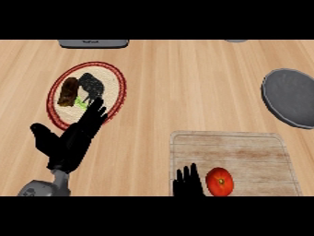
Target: Pick the tomato from the cutting board and place it in the pan
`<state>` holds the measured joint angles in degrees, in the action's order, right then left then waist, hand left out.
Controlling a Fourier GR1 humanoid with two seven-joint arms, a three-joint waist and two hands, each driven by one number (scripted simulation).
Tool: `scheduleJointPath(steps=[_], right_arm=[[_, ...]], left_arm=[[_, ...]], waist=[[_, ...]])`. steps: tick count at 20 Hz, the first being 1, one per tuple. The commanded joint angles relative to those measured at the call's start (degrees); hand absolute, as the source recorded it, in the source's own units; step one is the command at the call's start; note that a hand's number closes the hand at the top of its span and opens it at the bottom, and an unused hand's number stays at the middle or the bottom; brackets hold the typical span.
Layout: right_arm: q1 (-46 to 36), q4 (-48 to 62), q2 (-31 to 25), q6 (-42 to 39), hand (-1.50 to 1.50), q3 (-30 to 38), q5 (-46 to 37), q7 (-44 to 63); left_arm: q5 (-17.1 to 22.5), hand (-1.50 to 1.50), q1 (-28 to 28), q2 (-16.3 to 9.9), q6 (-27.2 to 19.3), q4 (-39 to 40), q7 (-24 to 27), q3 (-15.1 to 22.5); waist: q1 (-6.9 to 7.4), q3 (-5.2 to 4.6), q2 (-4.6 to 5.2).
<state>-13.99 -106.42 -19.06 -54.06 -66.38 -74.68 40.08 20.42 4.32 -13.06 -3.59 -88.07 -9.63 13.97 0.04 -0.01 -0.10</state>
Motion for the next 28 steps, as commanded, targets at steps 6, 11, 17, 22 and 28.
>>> scheduleJointPath(steps=[6, 11, 17, 22, 28], right_arm=[[-0.66, 6.26, -0.51, 2.09, -1.50, -1.13, -6.38, -0.82], [-2.79, 1.44, -5.51, 2.59, -1.50, 3.60, -6.66, -7.07], [-1.95, 10.94, -6.69, 13.14, 1.50, 3.25, -10.30, -10.57], [-5.20, 7.78, -9.82, 15.60, 1.50, 1.37, -13.40, -15.85], [0.23, 12.18, 3.05, 19.27, 1.50, 22.37, -3.11, -7.22]], left_arm=[[-1.48, 0.00, -1.84, 1.33, 1.02, -2.76, -1.54, -0.50], [-1.79, 0.00, 1.81, 1.31, 3.62, 3.13, -0.30, -4.16], [-3.84, 0.00, 3.43, 3.38, 0.71, -2.05, -6.51, -2.79], [-4.81, 0.00, 0.05, 3.96, 3.59, 2.75, 0.85, -3.61], [-3.91, 0.00, -1.37, 3.39, 2.41, -1.26, -1.57, -4.46]], waist=[[0.25, 0.02, 0.06], [-0.03, 0.00, 0.11], [0.11, 0.03, 0.12], [0.10, 0.00, 0.12], [-2.12, 0.22, 0.42]])
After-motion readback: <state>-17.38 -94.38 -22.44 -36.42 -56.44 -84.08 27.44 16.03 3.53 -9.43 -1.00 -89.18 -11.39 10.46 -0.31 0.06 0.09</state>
